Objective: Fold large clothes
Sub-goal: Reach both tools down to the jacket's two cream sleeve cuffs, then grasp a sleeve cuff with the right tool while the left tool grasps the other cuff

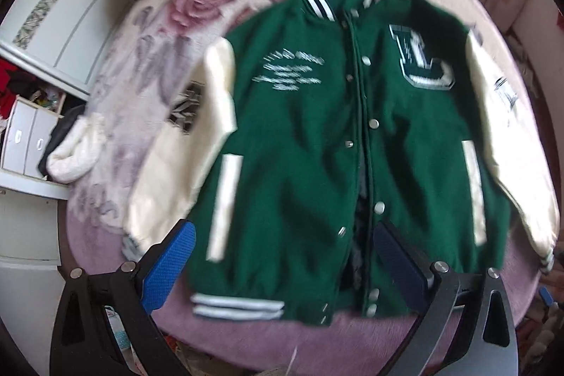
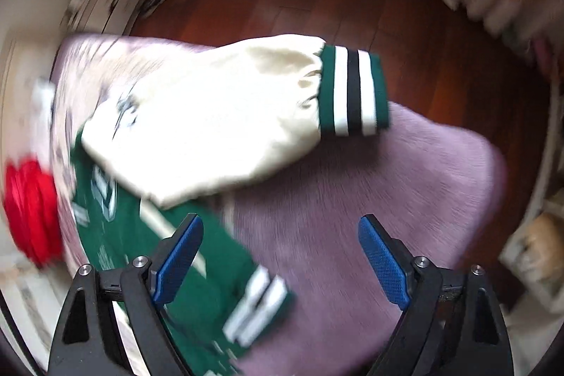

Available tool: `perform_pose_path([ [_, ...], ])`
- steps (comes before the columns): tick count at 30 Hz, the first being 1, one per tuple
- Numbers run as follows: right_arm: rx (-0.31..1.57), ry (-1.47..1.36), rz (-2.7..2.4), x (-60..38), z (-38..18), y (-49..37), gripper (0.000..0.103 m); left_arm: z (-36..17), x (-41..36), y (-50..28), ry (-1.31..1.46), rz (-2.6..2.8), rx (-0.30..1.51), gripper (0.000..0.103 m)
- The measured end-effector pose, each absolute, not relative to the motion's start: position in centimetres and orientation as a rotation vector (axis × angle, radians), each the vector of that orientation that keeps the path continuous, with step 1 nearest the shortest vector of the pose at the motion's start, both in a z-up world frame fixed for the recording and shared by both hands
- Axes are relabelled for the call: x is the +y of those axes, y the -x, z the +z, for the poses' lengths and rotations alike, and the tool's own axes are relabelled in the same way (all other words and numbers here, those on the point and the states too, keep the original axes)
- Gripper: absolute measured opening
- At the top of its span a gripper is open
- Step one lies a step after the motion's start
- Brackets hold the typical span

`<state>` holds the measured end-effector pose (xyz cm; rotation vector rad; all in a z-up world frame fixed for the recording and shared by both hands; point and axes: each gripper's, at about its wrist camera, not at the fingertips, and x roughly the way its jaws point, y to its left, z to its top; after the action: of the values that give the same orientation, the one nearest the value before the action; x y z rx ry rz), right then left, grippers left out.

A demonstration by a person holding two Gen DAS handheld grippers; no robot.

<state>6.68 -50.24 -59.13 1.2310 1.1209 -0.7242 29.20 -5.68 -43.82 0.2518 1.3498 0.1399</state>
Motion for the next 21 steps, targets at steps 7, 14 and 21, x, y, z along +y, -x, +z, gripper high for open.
perform_pose_path([
  [7,0.82,-1.565,-0.829,-53.5,-69.1,-7.5,0.091,-53.1,-7.7,-34.9,-0.232,0.155,1.414,0.103],
  [14,0.73,-1.49,-0.956,-52.8,-67.8,-8.6,0.016,-56.2,-6.6,-38.7,-0.28,0.157,1.388,0.103],
  [21,0.741,-1.171,-0.881,-50.0,-56.1,-17.6,0.011,-54.3,0.6,-41.0,-0.265,0.234,1.332,0.103],
])
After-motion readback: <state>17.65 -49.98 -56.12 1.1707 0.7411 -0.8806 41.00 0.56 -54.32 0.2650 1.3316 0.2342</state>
